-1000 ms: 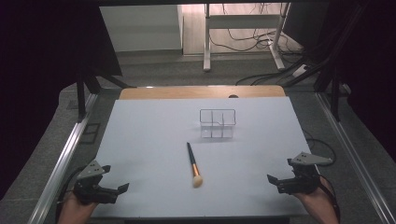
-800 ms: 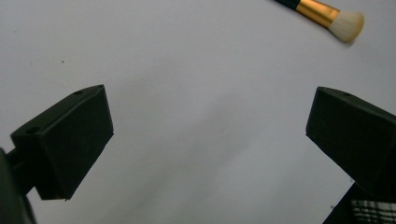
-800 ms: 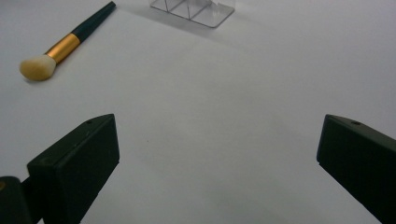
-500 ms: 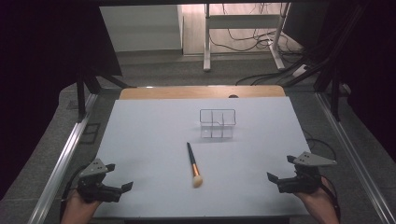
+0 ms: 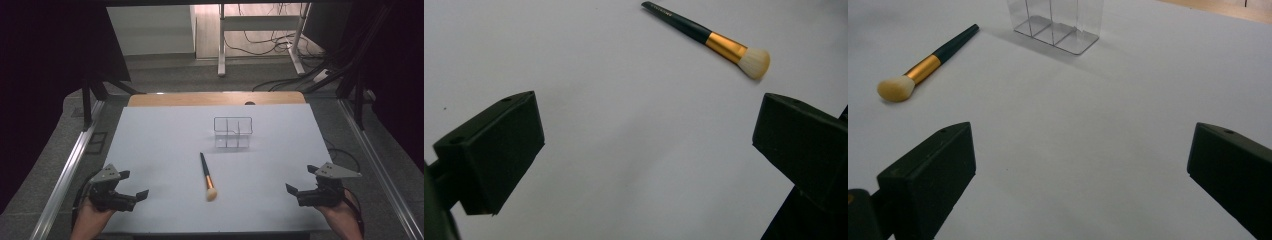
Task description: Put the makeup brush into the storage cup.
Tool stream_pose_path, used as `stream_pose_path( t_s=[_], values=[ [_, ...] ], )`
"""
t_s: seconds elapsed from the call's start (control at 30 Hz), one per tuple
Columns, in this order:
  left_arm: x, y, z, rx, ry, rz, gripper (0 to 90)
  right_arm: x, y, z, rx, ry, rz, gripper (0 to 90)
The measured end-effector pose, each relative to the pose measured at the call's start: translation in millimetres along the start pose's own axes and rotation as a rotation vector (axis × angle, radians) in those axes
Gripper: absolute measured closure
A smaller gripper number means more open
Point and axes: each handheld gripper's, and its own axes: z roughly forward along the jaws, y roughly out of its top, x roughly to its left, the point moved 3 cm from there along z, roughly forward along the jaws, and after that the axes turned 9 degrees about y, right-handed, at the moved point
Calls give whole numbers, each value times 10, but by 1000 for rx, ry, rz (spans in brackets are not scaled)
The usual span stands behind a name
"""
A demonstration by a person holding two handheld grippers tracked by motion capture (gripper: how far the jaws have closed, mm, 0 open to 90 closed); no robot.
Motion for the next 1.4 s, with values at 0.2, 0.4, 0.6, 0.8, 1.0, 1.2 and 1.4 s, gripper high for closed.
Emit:
stream_pose_path(
  t_s=[0.2,0.4,0.6,0.8,1.0,1.2,1.4],
  values=[
    [-10,85,41,-10,-13,-6,6,5,0,15,6,-1,-4,0],
    [-48,133,115,12,-15,21,3,1,-2,17,11,-4,0,0],
    [-81,181,203,38,-45,35,0,0,-4,16,14,-9,3,0],
    [-95,247,252,32,-66,33,6,2,-4,18,16,-7,-1,0],
    [-114,287,319,47,-60,63,11,1,-4,17,17,-8,-2,0],
    [-131,317,380,65,-66,87,12,2,-4,18,19,-7,-4,0],
    [-147,374,433,73,-89,89,12,4,-6,21,24,-6,-5,0]
  ],
)
